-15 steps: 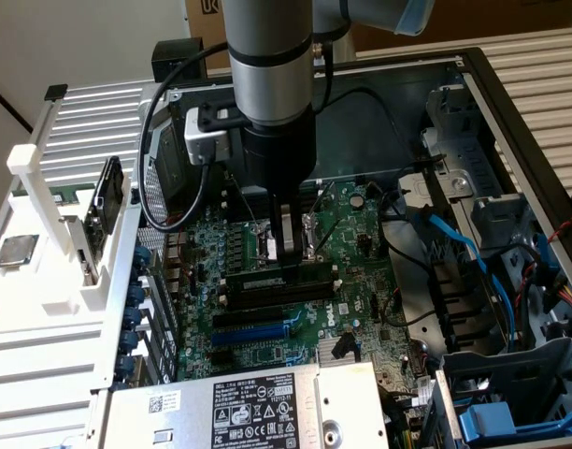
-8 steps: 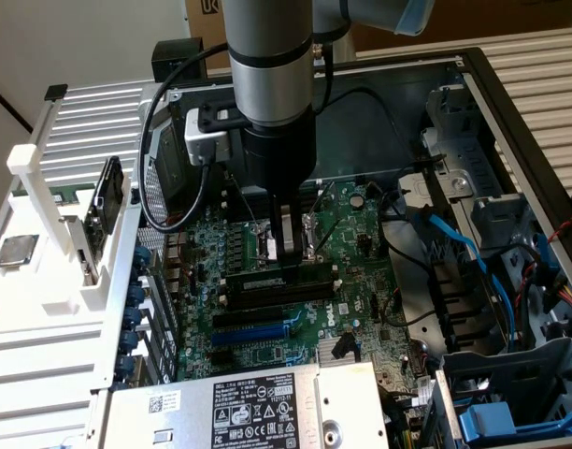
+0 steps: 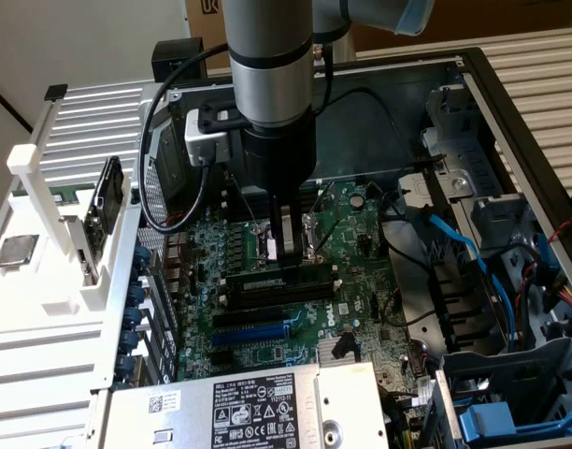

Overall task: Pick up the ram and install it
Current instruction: 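Insert the ram into the slot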

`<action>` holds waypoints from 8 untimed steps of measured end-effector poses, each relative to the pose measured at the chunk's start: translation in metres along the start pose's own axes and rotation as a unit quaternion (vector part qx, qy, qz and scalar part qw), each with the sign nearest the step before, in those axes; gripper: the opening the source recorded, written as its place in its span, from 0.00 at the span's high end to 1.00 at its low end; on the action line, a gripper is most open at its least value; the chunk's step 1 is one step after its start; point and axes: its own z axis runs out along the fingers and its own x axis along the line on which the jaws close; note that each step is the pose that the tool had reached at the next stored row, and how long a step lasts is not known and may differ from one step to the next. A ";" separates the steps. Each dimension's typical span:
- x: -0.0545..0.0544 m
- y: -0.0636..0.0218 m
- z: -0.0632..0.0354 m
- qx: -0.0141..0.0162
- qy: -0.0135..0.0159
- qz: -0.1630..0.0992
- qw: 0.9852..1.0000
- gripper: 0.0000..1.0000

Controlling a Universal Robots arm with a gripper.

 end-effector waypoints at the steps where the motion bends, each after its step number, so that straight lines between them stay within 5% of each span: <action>1: 0.000 0.0000 0.0000 0.000 0.000 0.000 1.000 0.87; 8: 0.000 0.0000 0.0002 0.000 0.000 0.003 1.000 0.87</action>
